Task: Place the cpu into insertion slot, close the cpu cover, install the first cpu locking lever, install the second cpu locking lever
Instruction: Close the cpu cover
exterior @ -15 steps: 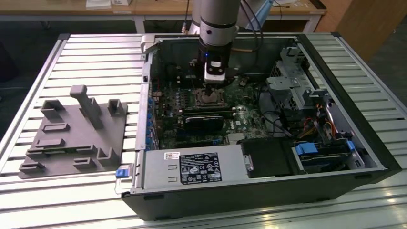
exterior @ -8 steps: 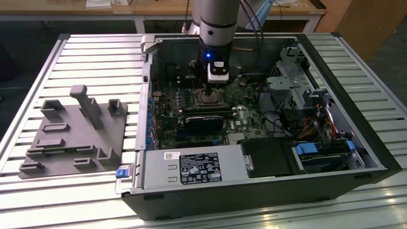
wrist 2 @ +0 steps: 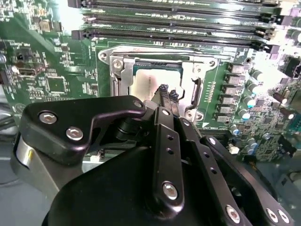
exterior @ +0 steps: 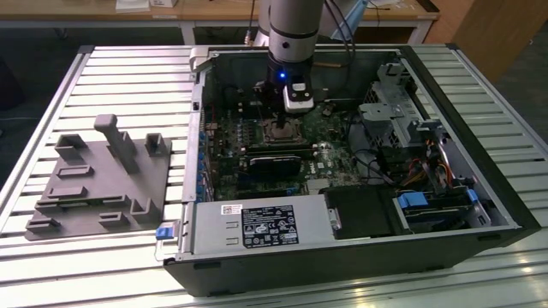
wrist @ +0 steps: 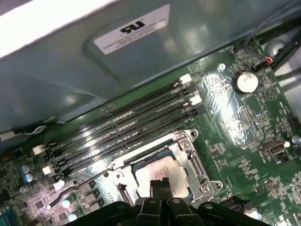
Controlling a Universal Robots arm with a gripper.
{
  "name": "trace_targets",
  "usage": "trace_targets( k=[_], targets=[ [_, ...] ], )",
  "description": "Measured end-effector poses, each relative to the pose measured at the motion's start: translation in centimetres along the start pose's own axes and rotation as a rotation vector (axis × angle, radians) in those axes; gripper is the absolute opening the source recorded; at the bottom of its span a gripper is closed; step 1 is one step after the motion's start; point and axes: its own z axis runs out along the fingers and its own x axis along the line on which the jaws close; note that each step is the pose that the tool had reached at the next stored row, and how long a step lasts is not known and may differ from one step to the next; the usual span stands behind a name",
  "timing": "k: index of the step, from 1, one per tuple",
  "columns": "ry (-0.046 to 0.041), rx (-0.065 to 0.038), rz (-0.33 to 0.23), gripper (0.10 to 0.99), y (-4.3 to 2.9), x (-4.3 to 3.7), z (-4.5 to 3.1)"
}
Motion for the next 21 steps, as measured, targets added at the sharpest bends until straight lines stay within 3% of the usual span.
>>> trace_targets(
  k=[2,8,21],
  targets=[
    [-0.0095,-0.005,-0.003,0.106,-0.03,0.0,0.0],
    [-0.0667,-0.034,-0.034,0.106,-0.03,0.0,0.07],
    [-0.0656,-0.033,-0.162,0.106,-0.27,0.47,0.21]
  ],
)
